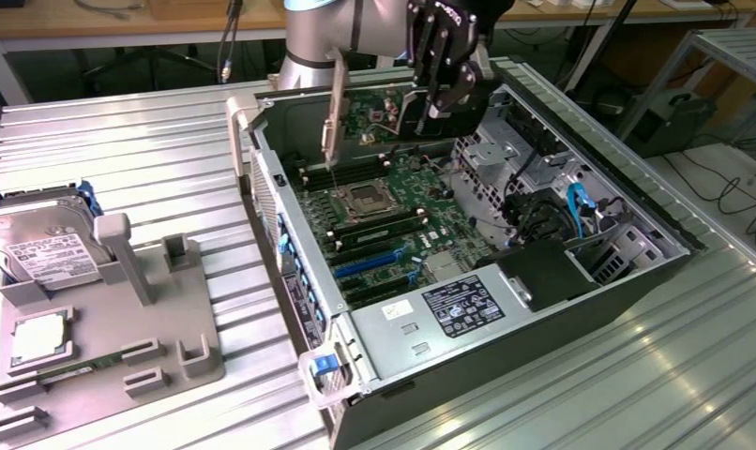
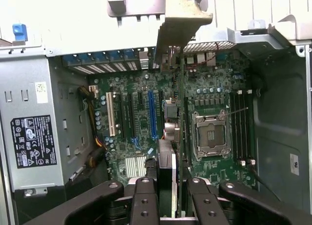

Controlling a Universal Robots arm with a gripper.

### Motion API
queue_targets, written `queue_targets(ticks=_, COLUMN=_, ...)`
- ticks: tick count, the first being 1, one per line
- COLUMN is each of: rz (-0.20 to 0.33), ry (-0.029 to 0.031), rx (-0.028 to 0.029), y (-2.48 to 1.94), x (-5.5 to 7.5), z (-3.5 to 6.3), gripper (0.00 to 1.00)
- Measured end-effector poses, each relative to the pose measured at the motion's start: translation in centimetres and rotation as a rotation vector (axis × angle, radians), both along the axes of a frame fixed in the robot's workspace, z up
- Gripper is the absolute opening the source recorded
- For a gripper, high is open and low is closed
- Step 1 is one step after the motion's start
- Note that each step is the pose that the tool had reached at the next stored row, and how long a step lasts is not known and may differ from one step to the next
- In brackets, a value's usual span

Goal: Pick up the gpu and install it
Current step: 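Insert the gpu into the slot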

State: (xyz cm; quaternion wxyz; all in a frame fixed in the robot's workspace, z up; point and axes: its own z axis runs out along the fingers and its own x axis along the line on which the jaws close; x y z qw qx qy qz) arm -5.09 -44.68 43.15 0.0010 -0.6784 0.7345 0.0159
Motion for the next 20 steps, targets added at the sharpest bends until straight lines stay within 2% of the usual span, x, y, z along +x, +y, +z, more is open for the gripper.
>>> queue_targets(ticks=3, rz=0.02, ry=0.0, rx=0.0, y=0.0, x=0.0, z=0.0, gripper=0.27)
queue_targets(ticks=13, rz=0.022, ry=0.0, rx=0.0001, y=0.0, x=0.0, z=0.0, gripper=0.27)
queue_targets(ticks=20, rz=0.044, ry=0.0, rx=0.0, y=0.0, x=0.0, z=-0.01, gripper=0.27)
